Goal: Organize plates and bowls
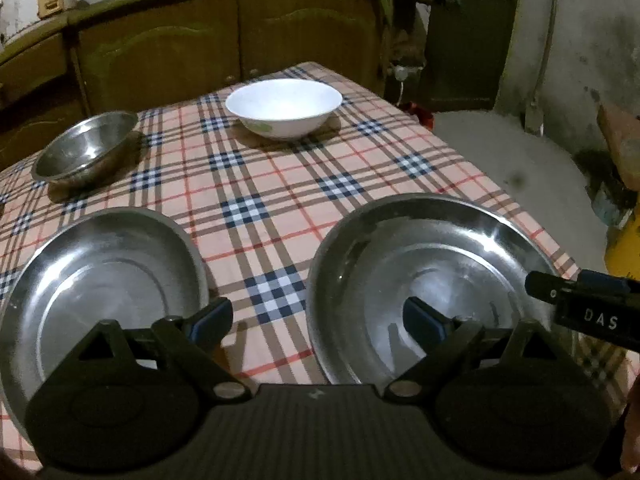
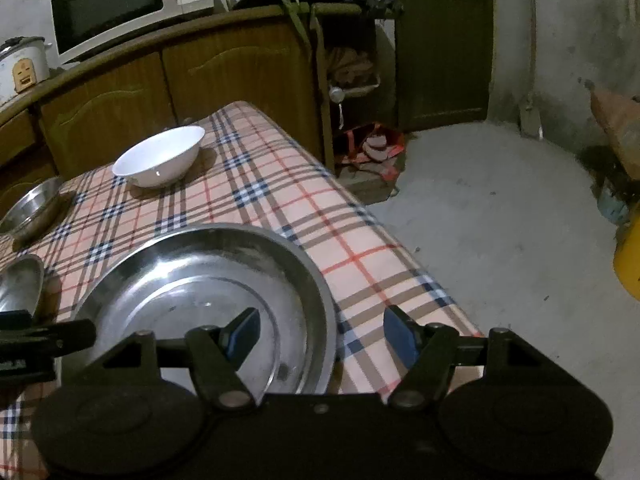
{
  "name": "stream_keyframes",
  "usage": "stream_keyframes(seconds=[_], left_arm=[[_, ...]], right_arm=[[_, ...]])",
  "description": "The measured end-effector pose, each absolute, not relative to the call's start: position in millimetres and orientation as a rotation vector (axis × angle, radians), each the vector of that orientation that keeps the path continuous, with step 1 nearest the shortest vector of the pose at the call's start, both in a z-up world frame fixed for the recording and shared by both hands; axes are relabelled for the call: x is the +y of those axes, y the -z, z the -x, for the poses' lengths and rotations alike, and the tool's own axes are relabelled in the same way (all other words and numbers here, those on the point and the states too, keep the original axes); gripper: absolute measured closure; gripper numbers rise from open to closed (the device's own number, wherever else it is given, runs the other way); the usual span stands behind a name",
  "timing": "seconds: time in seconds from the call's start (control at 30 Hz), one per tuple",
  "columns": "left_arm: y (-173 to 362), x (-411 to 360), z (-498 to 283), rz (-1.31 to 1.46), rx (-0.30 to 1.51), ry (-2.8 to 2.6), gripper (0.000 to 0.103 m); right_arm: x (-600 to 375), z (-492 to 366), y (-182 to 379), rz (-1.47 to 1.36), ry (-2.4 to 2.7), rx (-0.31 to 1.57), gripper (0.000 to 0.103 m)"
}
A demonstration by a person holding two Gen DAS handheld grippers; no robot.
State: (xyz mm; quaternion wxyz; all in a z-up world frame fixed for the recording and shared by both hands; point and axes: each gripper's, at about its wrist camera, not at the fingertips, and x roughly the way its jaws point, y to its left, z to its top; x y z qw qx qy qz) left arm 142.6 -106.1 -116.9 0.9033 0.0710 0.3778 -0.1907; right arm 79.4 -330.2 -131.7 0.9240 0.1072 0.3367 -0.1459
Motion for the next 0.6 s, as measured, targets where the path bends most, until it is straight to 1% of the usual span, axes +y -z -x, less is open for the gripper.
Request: stream_keyframes(seconds=[0.07,0.2,0.23,0.27,0.3,0.33,0.37,0.4,0.43,0.47,0.53,0.57,0.6], left_arm=[[121,-108,-146,-0.147,0.794,0.396,0.013],[126,-112,-151,-0.138,0.816,0.423,0.024],[127,-113,-152,-0.139,0.819,0.427,0.031],[128,-114,-153,-0.139,0.823,0.431,0.034],[129,-116,-154,-0.138,0.830,0.435,0.042],[131,-117,-155,-0.138,0.839,0.441,0.046],[132,-118,-156,-0.140,0.847,0.445,0.055],[134,-119,-155,-0.144,0.853,0.448,0.059],[134,-118,-155,-0.147,0.846,0.445,0.061],[134,-118,-154,-0.146,0.846,0.447,0.064],[133,-117,-156,-0.142,0.850,0.437,0.074],[132,-116,-156,-0.136,0.854,0.433,0.075],[132,-114,-157,-0.130,0.858,0.431,0.077]], right_arm=[[-331,-80,135,-0.229,0.296,0.699,0.022],[-331,-83,137,-0.245,0.284,0.702,0.022],[-332,-83,137,-0.251,0.278,0.699,0.022],[-332,-84,138,-0.254,0.276,0.697,0.023],[-332,-85,138,-0.256,0.274,0.697,0.023],[-333,-86,139,-0.261,0.271,0.699,0.023],[-333,-86,139,-0.266,0.268,0.701,0.024],[-333,-88,141,-0.270,0.264,0.704,0.033],[-333,-88,141,-0.272,0.262,0.706,0.039],[-332,-88,142,-0.273,0.257,0.706,0.049],[-332,-89,142,-0.277,0.265,0.705,0.052],[-332,-89,141,-0.279,0.270,0.703,0.055],[-333,-88,141,-0.283,0.275,0.703,0.061]])
